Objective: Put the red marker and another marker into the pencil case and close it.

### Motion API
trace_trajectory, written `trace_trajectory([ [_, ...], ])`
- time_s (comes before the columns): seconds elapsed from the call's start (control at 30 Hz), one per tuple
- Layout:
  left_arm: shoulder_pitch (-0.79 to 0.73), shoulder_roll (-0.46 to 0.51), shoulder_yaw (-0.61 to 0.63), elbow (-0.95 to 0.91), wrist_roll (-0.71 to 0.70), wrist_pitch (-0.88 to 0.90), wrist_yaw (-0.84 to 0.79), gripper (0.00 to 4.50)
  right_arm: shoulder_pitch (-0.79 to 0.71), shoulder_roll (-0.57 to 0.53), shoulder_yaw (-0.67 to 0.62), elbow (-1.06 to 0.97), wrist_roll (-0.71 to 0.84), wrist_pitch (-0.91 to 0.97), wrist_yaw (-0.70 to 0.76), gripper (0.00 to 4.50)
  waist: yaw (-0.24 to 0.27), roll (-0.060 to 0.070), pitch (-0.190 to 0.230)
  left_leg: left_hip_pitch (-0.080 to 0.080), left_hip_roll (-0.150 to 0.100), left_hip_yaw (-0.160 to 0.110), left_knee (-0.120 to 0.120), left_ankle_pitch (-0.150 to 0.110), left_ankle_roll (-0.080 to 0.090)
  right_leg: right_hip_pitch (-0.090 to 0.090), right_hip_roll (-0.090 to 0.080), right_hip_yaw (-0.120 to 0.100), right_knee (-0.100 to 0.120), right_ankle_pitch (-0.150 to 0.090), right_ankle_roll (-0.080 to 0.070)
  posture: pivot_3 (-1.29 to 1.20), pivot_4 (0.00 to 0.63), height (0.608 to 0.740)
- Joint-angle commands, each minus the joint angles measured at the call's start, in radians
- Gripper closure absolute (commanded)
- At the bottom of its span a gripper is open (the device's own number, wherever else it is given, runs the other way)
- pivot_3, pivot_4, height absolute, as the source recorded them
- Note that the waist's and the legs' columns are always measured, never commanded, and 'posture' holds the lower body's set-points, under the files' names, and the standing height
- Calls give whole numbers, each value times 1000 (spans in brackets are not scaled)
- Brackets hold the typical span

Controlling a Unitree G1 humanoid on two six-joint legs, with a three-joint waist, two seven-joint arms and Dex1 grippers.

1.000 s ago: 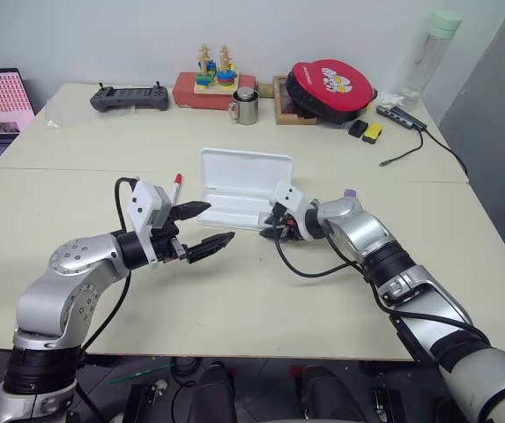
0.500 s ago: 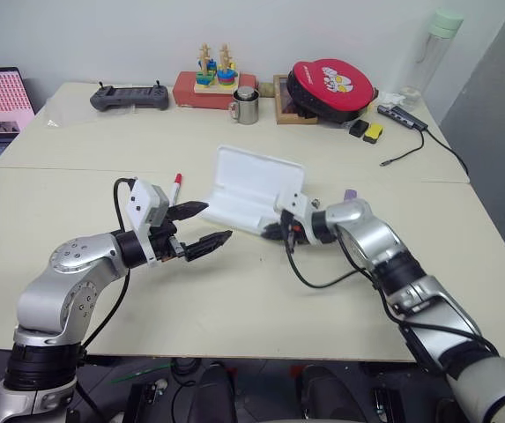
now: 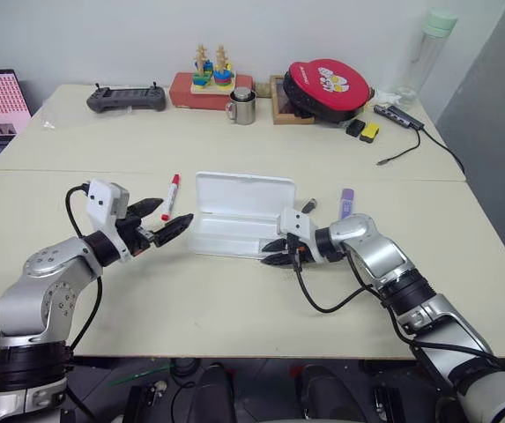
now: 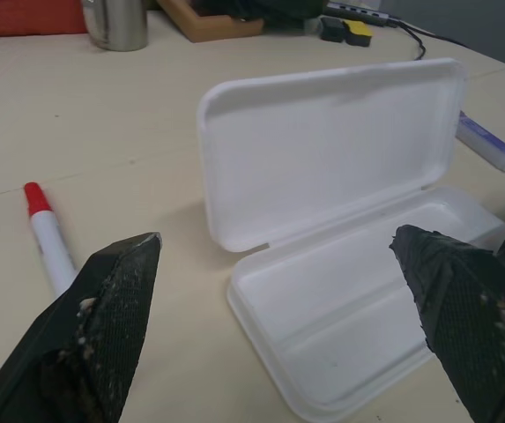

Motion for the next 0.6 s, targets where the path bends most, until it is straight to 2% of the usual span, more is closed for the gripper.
trace_trajectory([
  [0.03,-65,-22,72,121,15,-26,93,0,-10,8,-110,-137,103,65,-14,2254,1,0,0,0,0,0,0,0,0,0,0,0,0,0,0,0,150,740],
  [0.17,-180,-30,1,307,162,-74,222,0,3,85,-262,-249,265,163,-103,1345,8,-1,0,0,0,-1,1,0,0,0,0,-1,2,0,0,0,150,740],
  [0.33,-285,-46,-69,450,208,-95,175,0,33,98,-289,-358,285,216,-197,131,15,-2,0,0,0,-1,1,0,0,1,0,-1,1,1,-2,0,150,740],
  [0.6,-423,-73,-153,689,294,-140,133,0,65,90,-305,-451,326,260,-272,56,22,-2,0,-1,0,-1,0,0,0,-1,1,-1,1,2,-4,0,150,740],
])
